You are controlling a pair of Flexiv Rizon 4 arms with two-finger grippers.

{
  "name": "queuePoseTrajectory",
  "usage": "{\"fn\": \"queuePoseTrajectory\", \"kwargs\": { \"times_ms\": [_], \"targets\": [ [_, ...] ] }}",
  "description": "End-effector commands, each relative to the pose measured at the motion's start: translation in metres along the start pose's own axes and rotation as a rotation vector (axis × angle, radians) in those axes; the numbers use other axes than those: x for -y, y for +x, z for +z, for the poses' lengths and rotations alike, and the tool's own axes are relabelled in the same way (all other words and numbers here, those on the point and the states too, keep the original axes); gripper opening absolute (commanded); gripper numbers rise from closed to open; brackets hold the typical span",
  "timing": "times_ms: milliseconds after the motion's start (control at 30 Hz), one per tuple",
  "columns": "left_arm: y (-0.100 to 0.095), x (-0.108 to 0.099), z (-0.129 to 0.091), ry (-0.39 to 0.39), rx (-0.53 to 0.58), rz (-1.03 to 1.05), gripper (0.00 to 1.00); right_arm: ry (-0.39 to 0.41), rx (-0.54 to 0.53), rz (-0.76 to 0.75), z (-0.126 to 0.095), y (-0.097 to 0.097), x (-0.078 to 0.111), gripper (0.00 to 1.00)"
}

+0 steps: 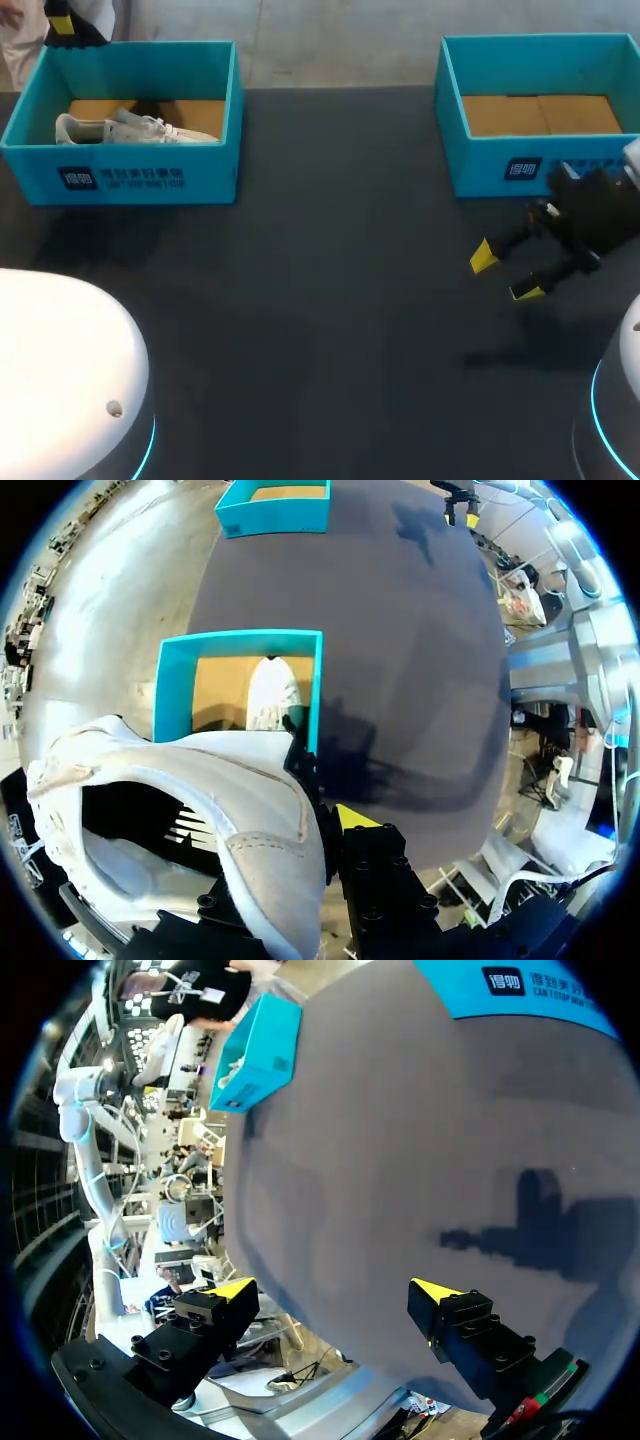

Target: Take the shoe out of the shoebox, open the shoe tongue, remove and reinsert the insole, then place the shoe into the shoebox

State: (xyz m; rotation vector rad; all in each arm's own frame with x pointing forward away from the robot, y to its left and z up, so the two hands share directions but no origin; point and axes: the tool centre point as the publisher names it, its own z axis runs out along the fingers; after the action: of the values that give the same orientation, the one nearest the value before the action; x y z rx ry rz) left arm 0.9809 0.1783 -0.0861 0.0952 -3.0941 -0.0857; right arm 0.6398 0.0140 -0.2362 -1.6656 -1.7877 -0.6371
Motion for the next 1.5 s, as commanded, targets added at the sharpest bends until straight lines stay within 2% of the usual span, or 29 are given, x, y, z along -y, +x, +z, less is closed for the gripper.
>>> {"fn": "queuePoseTrajectory", "kwargs": {
  "times_ms": [33, 133, 200, 267, 500, 933, 1033, 1233, 1400, 1500],
  "targets": [
    [0.001, -0.001, -0.002, 0.000, 0.002, 0.001, 0.00, -0.003, 0.003, 0.001, 0.001, 0.000, 0.001, 1.00],
    [0.001, -0.001, -0.002, 0.000, 0.002, 0.001, 0.00, -0.003, 0.003, 0.001, 0.001, 0.000, 0.001, 1.00],
    [-0.007, -0.003, -0.001, 0.007, 0.011, 0.007, 0.00, -0.003, 0.003, 0.001, 0.001, 0.000, 0.001, 1.00],
    [-0.015, -0.007, -0.002, -0.007, 0.031, 0.005, 0.00, -0.003, 0.003, 0.001, 0.001, 0.000, 0.001, 1.00],
    [-0.057, -0.033, 0.001, 0.026, -0.006, -0.015, 0.00, -0.003, 0.003, 0.001, 0.001, 0.000, 0.001, 1.00],
    [-0.109, -0.053, 0.015, 0.076, -0.041, 0.113, 0.00, -0.003, 0.003, 0.001, 0.001, 0.000, 0.001, 1.00],
    [-0.114, -0.057, 0.017, 0.067, -0.024, 0.211, 0.00, -0.003, 0.003, 0.001, 0.001, 0.000, 0.001, 1.00],
    [-0.119, -0.062, 0.020, -0.017, 0.017, 0.422, 0.00, -0.003, 0.003, 0.001, 0.001, 0.000, 0.001, 1.00],
    [-0.108, -0.063, 0.029, -0.139, 0.095, 0.640, 0.00, -0.003, 0.003, 0.001, 0.001, 0.000, 0.001, 1.00],
    [-0.103, -0.067, 0.033, -0.146, 0.131, 0.743, 0.00, -0.003, 0.003, 0.001, 0.001, 0.000, 0.001, 1.00]
  ]
}}
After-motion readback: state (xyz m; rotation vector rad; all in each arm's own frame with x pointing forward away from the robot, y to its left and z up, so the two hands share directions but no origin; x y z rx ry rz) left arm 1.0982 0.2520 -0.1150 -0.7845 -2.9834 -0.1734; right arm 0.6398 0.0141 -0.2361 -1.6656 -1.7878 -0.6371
